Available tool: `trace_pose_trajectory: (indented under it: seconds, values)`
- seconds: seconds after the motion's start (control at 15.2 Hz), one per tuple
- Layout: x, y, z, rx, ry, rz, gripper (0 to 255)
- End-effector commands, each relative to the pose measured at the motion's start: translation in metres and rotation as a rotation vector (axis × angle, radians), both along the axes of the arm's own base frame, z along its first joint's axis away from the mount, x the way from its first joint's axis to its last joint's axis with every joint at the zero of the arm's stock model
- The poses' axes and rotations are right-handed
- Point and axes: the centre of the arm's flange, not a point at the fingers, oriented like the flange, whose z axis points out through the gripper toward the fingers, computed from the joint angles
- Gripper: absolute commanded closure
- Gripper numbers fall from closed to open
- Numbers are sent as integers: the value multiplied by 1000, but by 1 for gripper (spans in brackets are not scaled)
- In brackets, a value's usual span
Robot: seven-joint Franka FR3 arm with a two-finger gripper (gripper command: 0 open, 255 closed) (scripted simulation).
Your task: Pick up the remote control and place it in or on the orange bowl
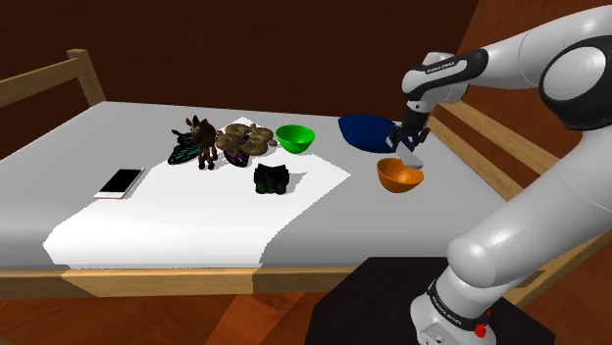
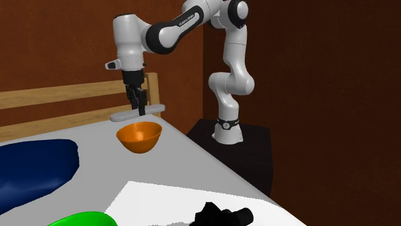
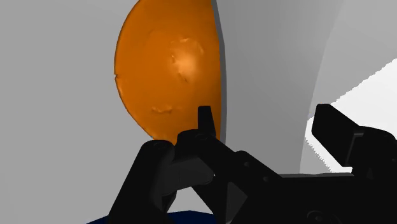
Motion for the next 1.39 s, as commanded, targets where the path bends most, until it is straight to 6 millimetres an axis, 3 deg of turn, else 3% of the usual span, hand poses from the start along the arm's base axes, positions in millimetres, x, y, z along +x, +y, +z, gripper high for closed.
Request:
trace_pose_trajectory:
  seconds: [0.0, 0.92, 1.32]
  values:
    - [-15, -19, 0, 0, 0, 2, 255]
    - [-15, -19, -78, 0, 0, 2, 255]
    - [-15, -19, -78, 0, 0, 2, 255]
